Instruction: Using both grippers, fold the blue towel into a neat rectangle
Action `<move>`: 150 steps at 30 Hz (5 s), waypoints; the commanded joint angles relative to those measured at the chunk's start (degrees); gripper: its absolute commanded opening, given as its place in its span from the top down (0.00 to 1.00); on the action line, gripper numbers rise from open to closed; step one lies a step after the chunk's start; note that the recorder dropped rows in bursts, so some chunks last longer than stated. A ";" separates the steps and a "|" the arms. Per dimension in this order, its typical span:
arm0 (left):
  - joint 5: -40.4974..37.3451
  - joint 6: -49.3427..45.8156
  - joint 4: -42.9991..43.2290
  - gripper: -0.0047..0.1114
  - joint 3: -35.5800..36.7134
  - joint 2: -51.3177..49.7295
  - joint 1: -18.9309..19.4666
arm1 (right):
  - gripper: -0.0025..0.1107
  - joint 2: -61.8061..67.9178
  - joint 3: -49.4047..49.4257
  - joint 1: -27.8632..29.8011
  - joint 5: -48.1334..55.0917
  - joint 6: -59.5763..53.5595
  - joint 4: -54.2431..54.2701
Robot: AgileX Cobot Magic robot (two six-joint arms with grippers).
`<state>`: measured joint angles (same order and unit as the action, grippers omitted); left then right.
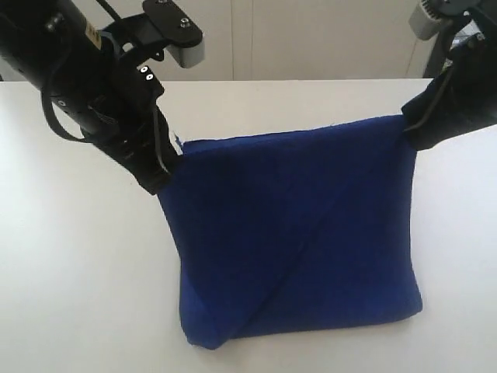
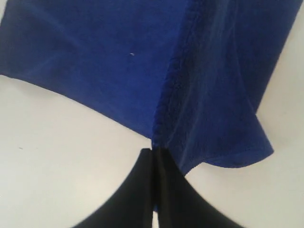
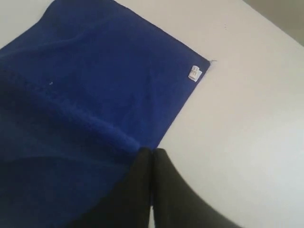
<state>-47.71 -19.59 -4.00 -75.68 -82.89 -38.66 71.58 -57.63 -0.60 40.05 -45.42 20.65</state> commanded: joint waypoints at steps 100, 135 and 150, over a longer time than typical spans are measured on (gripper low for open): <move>9.96 3.33 4.32 0.96 0.32 -10.50 -0.45 | 0.98 46.53 -10.96 -7.00 -2.86 -14.59 44.60; 10.80 6.13 2.14 0.96 0.32 4.96 -0.92 | 0.98 0.57 -2.07 -6.81 -14.45 13.26 -1.66; 16.70 8.78 7.23 0.96 0.21 -2.44 -0.59 | 0.98 9.99 -0.33 -6.81 -25.72 13.15 -2.71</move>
<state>-31.67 -13.38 0.00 -75.68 -84.62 -39.35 79.91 -58.13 -7.55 19.13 -32.55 18.54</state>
